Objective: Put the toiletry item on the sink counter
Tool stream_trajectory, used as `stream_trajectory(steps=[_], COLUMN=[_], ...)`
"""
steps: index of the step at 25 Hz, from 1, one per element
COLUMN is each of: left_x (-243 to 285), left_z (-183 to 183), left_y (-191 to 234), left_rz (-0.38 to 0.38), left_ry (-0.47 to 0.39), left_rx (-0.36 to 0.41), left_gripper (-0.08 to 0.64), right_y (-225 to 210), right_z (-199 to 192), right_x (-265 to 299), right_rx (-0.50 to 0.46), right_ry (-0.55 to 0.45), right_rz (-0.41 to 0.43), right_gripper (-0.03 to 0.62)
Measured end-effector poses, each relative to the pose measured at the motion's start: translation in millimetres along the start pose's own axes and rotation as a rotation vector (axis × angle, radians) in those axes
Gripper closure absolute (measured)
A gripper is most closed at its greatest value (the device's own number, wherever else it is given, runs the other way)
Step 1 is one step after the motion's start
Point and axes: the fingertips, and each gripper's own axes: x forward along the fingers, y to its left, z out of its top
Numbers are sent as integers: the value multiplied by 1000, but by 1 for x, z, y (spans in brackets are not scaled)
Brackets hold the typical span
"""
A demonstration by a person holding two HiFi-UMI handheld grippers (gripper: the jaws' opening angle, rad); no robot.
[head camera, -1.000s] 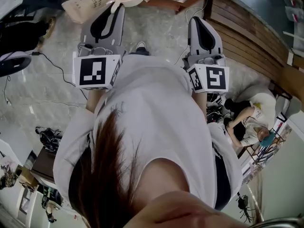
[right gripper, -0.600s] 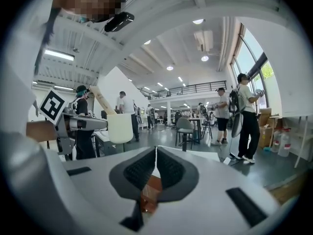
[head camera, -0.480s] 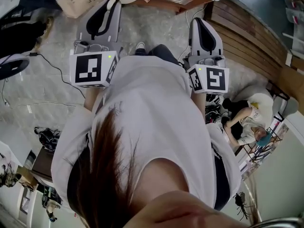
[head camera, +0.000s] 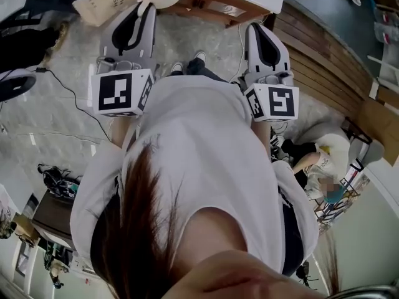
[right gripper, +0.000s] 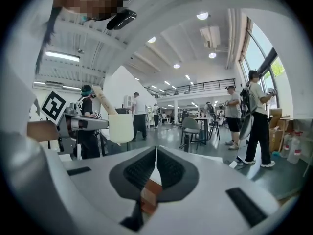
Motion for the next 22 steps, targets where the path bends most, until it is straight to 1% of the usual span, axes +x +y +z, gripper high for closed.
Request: stream_trajectory(steps=[4, 12, 16, 22], left_x=[13, 31, 37, 44], left_z=[5, 14, 16, 18], left_y=[-9, -19, -24, -30], left_rz=[41, 115, 137, 131], left_ry=[-13, -33, -34, -31], left_rx=[-18, 2, 6, 18], left_gripper=[509, 509, 509, 509], right_y=[-17, -41, -59, -73], right_z=[4, 1, -2, -6], right_x=[9, 17, 16, 13], right_rx=[-11, -10, -3, 20], right_ry=[-10, -30, -31, -38], right_rz=[46, 109, 97, 78], right_gripper=[581, 581, 581, 581])
